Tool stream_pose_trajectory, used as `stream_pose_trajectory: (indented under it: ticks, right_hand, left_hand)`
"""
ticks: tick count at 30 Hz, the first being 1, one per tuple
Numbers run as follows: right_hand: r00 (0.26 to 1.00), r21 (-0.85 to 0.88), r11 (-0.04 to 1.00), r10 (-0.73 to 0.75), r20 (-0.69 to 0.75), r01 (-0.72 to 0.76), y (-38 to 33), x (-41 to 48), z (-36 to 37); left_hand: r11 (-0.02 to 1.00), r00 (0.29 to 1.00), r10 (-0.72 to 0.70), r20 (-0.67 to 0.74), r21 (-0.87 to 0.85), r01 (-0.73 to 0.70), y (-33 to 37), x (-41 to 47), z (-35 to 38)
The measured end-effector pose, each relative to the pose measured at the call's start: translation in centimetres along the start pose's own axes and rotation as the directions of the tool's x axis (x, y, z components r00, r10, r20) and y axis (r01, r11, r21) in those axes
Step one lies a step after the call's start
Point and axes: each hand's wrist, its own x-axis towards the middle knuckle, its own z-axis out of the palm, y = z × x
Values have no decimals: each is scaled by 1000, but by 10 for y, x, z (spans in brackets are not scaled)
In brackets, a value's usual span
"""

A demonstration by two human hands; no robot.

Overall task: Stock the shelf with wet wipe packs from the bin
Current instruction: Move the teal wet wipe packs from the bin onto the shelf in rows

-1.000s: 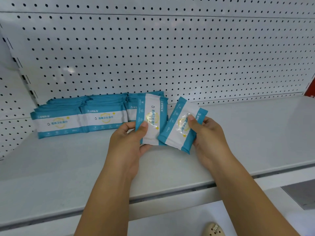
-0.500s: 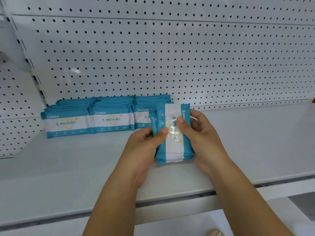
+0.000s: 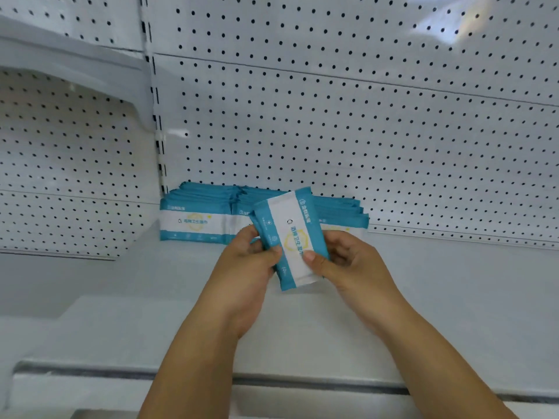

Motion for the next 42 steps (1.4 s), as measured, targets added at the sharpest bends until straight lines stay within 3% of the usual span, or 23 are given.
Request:
stream_pose_trajectory:
  ticks: [4,8,10,12,14,17,23,31,38,42]
  right_hand:
    - [993,-165,984,-55,102,71,-16,25,30]
    - [975,-378,912,-82,206,157,-23,59,69]
    - [958,-449,870,-81,275,202,-22,71,91]
    - [934,-521,810,-88,346,269,-24,81,111]
    - [912,-578,743,-104,396,336,-25,90,127]
    - [893,-653,634,-145,427,415,-21,101,144]
    - [872,-738,477,-363,329,477,4,105,152]
    - [871,-716,503,-354,340,484,5,104,151]
    - [874,-694,533,-326,360,485,-8,82,112]
    - [888,-738,493,-267,375,460,-7,59,65]
  left_hand:
    - [972,971,90,-221,231,-37,23,0,-34]
    - [890,865,289,-409,447,-86,39,-1,-71]
    - [762,831,359,-424,648,2,37,1,-94]
    - [529,815,404,-415,833,162,32,1,-116]
    - [313,813,375,-446,886,341,28,0,-132]
    - [196,811,268,-521,853,483,28,-4,-139]
    - [138,828,242,-505,863,486,27,-3,-136]
    - [130,839,234,-491,871,473,28,-6,-136]
    - [317,805,333,-491,863,395,27,-9,-125]
    - [442,830,397,-393,874,202,21,-8,-89]
